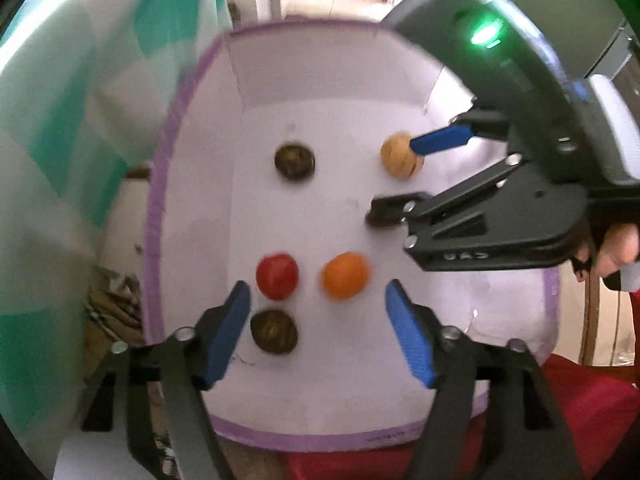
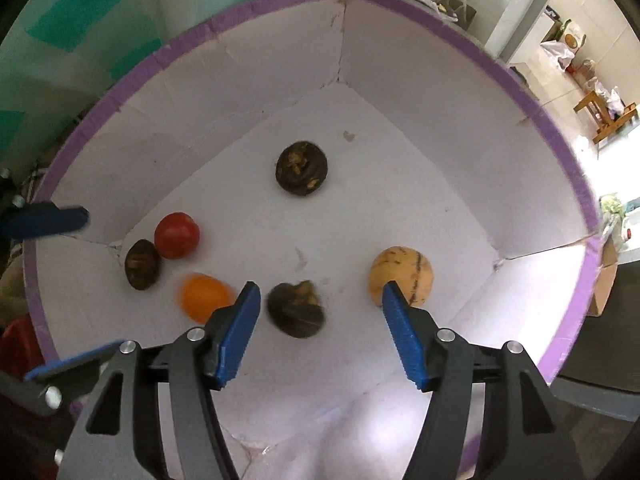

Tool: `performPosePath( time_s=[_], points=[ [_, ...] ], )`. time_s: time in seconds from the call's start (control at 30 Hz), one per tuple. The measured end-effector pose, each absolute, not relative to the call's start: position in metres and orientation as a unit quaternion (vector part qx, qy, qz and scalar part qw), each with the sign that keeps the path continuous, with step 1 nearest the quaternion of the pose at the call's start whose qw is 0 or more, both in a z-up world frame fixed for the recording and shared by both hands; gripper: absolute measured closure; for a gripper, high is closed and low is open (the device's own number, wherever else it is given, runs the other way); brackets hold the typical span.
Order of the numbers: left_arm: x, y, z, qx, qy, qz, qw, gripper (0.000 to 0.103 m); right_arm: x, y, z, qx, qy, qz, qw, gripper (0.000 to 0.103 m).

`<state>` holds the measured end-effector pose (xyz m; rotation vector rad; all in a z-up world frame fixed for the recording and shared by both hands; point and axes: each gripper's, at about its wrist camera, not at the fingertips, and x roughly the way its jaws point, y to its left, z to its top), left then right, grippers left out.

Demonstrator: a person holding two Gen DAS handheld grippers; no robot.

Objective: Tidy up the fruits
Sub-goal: 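Open both grippers to drop the dark fruit and orange into the box, then move both grippers back over the fruit pile on the table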

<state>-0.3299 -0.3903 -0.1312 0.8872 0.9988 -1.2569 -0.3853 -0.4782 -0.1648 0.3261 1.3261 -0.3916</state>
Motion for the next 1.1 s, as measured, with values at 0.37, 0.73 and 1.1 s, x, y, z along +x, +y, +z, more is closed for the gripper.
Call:
performPosePath(
  time_s=[0.37, 0.73, 1.1],
  points=[
    [-0.328, -0.317, -0.012, 0.299, 0.203, -0.531, 0.766, 0.016, -0.373, -0.464, -0.018, 0.105, 0.421, -0.216, 0.875, 0.016],
    [-0.186, -0.146, 0.075, 0.114, 0.198, -0.283, 0.932, 0.007, -0.289, -0.328, 0.088, 0.044, 0.266, -0.060, 0.961, 0.016],
    [-0.081, -0.004, 0.086, 0.040, 0.253, -0.111, 0.960, 0.003, -0.159, -0.209, 0.067, -0.007, 0.307, 0.059, 0.950, 0.016]
  ],
)
